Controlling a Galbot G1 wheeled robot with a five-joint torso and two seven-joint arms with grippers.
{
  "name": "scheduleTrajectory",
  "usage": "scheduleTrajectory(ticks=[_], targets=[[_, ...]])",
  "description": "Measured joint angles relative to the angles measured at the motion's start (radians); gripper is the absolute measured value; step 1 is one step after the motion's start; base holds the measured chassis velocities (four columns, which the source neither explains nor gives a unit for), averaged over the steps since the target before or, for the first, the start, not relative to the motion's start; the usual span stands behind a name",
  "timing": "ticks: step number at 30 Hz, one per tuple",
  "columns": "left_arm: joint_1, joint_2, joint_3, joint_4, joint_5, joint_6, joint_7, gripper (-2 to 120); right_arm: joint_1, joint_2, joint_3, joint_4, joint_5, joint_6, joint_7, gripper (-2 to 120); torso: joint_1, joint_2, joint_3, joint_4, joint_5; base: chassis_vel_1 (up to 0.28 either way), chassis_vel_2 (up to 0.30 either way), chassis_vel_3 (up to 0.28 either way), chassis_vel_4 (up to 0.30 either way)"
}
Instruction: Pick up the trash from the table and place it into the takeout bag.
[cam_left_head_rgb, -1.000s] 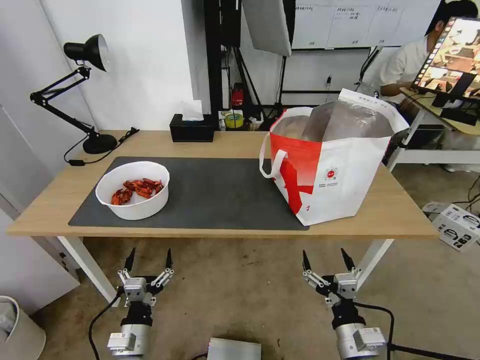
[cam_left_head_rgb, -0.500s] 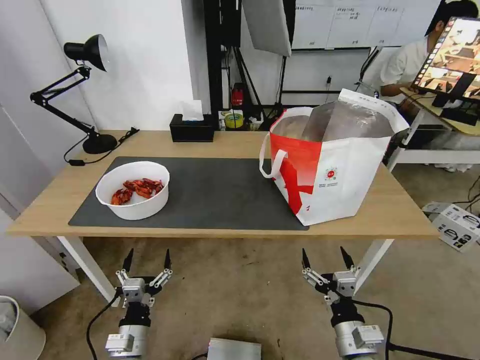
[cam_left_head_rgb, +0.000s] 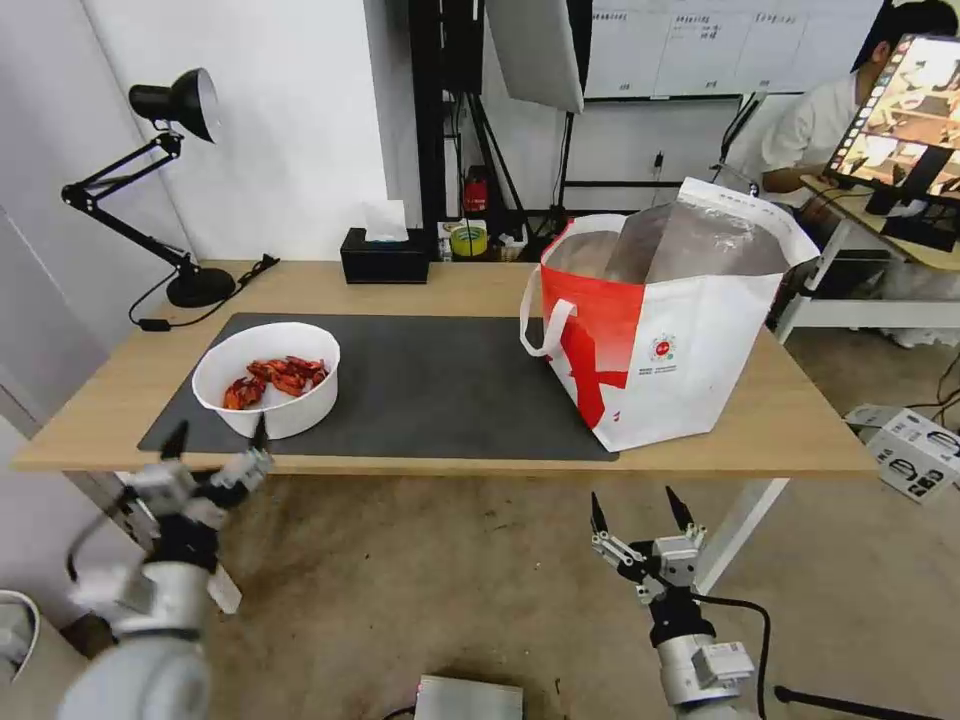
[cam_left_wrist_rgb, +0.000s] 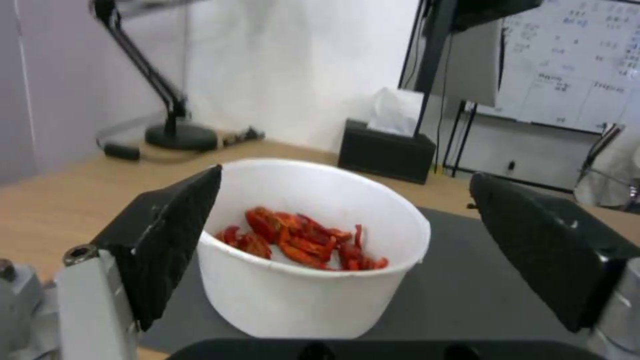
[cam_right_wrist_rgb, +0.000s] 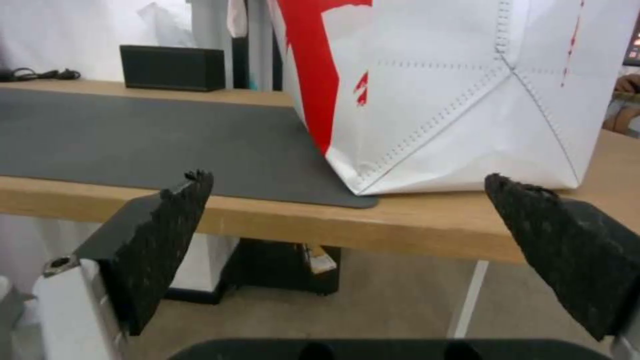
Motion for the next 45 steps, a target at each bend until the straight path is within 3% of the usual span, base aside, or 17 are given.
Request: scheduleTrajectory(ticks=[2,3,5,6,9,10,12,15,16,23,45], targets=[[-0.047,0.084,-0.002,-0.011,-0.164,0.095,-0.099,100,0.002,-0.004,0.001,0.004,0.0,-0.001,0.0,100,0.0,0.0,0.0,0.0002,-0.0002,0.0,0.0,0.0,0.0],[-0.047,0.084,-0.002,-0.011,-0.164,0.095,-0.099,100,0.002,-0.004,0.001,0.004,0.0,-0.001,0.0,100,0.0,0.0,0.0,0.0002,-0.0002,0.0,0.0,0.0,0.0],[-0.102,0.165,0.0,0.02,-0.28,0.149,-0.16,100,0.002,-0.004,0.001,0.008,0.0,-0.001,0.0,100,0.0,0.0,0.0,0.0001,-0.0002,0.0,0.0,0.0,0.0],[-0.102,0.165,0.0,0.02,-0.28,0.149,-0.16,100,0.002,-0.004,0.001,0.008,0.0,-0.001,0.0,100,0.0,0.0,0.0,0.0001,-0.0002,0.0,0.0,0.0,0.0],[-0.185,0.286,0.019,0.105,-0.436,0.21,-0.215,100,0.003,-0.004,0.002,0.012,0.0,-0.002,0.0,100,0.0,0.0,0.0,0.0001,-0.0002,0.0,0.0,0.0,0.0],[-0.185,0.286,0.019,0.105,-0.436,0.21,-0.215,100,0.003,-0.004,0.002,0.012,0.0,-0.002,0.0,100,0.0,0.0,0.0,0.0001,-0.0002,0.0,0.0,0.0,0.0],[-0.251,0.362,0.039,0.183,-0.526,0.249,-0.244,100,0.01,-0.003,0.001,0.014,0.0,-0.004,0.0,100,0.0,0.0,0.0,-0.0001,-0.0002,0.0,0.0,0.0,0.0],[-0.277,0.418,0.036,0.247,-0.558,0.259,-0.253,100,0.035,-0.01,-0.016,0.012,0.004,-0.016,0.001,100,0.0,0.0,0.0,-0.0003,-0.0003,0.0,0.0,0.0,0.0],[-0.284,0.438,0.034,0.27,-0.568,0.266,-0.256,100,0.048,-0.014,-0.025,0.011,0.008,-0.021,0.002,100,0.0,0.0,0.0,0.0006,0.0,0.0,0.0,0.0,0.0],[-0.346,0.5,0.082,0.371,-0.608,0.287,-0.258,100,0.06,-0.014,-0.032,0.006,0.014,-0.027,0.004,100,0.0,0.0,0.0,0.0,-0.0001,0.0,0.0,0.0,0.0],[-0.524,0.551,0.251,0.462,-0.766,0.44,-0.344,99,0.071,-0.013,-0.033,-0.004,0.017,-0.029,0.01,100,0.0,0.0,0.0,0.0001,0.0001,0.0,0.0,0.0,0.0]])
